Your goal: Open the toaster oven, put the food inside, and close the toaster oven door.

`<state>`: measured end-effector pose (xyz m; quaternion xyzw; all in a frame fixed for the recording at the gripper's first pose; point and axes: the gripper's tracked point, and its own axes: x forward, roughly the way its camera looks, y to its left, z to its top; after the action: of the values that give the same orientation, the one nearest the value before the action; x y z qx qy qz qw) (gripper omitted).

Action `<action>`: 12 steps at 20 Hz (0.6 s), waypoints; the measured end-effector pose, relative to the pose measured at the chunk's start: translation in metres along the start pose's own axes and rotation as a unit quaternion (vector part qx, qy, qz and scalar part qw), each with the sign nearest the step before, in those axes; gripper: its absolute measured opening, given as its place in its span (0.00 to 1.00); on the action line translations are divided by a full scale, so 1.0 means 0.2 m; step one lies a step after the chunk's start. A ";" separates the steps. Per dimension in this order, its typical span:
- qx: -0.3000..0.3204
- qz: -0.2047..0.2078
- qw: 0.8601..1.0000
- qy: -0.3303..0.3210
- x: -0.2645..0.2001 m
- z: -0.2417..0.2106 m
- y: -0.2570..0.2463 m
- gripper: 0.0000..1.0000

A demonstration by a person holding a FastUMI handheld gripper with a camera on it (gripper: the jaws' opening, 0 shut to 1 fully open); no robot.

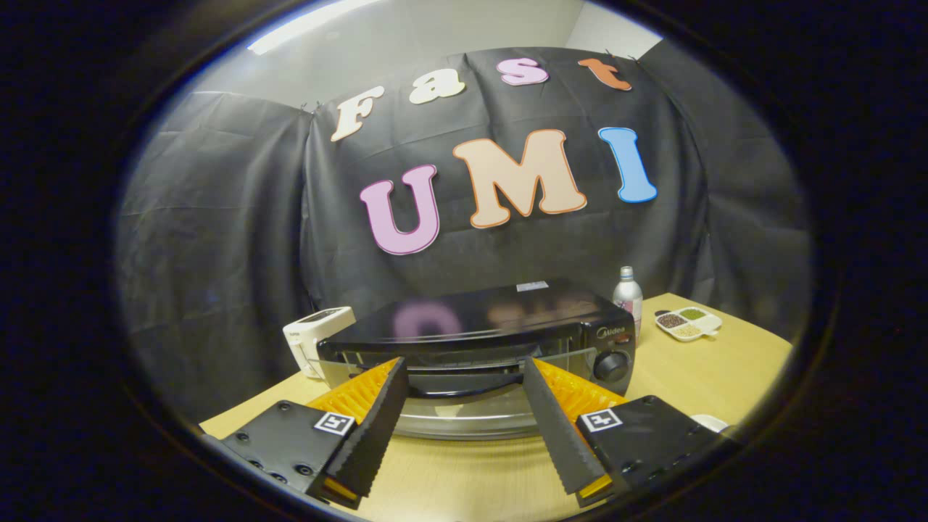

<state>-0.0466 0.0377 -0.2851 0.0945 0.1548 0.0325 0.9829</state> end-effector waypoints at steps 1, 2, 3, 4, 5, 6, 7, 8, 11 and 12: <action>-0.002 -0.001 1.000 -0.003 0.02 0.01 0.00 0.97; -0.003 -0.003 1.000 -0.005 0.05 0.02 0.00 0.97; -0.003 -0.004 1.000 -0.007 0.07 0.03 0.00 0.97; -0.004 -0.005 1.000 -0.009 0.09 0.03 0.00 0.97; -0.005 -0.007 1.000 -0.011 0.11 0.04 0.00 0.97; -0.006 -0.008 1.000 -0.012 0.13 0.05 0.00 0.97; -0.008 -0.009 1.000 -0.013 0.14 0.05 0.00 0.97; -0.008 -0.009 1.000 -0.013 0.15 0.05 0.00 0.97; -0.014 -0.010 1.000 -0.017 0.16 0.06 0.00 0.97; -0.014 -0.010 1.000 -0.017 0.15 0.06 0.00 0.97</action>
<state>-0.0143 0.0386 -0.2834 0.0802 0.1387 0.0233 0.9868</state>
